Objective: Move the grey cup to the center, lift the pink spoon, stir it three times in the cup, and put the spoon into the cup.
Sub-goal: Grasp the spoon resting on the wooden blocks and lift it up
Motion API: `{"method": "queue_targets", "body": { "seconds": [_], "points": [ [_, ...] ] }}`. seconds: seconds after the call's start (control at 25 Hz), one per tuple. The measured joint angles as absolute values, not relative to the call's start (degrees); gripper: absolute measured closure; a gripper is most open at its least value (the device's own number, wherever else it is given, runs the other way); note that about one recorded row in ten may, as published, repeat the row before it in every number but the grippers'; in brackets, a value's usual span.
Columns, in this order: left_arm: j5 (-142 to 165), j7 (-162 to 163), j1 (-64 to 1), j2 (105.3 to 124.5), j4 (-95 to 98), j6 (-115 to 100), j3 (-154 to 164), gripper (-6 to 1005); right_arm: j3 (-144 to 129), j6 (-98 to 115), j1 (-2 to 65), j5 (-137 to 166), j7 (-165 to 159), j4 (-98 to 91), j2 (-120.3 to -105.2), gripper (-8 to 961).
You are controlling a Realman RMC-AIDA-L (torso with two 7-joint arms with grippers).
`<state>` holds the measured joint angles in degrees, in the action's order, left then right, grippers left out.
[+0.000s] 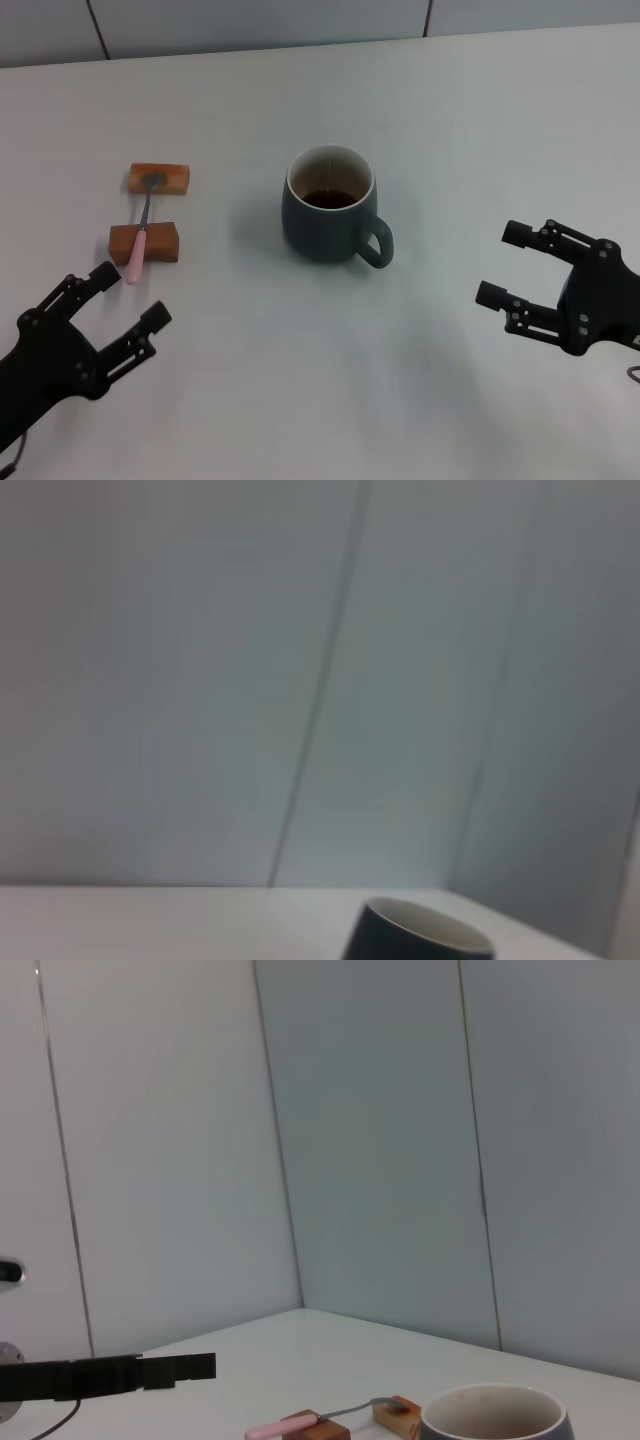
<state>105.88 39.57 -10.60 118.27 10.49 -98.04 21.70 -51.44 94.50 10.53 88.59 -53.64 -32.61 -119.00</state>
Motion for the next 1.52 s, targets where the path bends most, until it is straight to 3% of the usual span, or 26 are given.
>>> {"method": "queue_targets", "body": {
  "seconds": [0.28, 1.52],
  "points": [
    [105.86, 49.70, -11.20, 118.44, 0.71, -94.13, 12.55, 153, -51.41, 93.70, 10.38, 88.72, -53.33, -32.51, -119.08, 161],
    [106.30, 78.98, -11.55, 118.54, -2.88, -83.36, 8.16, 148, -51.50, 93.07, 10.54, 88.70, -48.75, -29.80, -119.02, 168]
  ]
}}
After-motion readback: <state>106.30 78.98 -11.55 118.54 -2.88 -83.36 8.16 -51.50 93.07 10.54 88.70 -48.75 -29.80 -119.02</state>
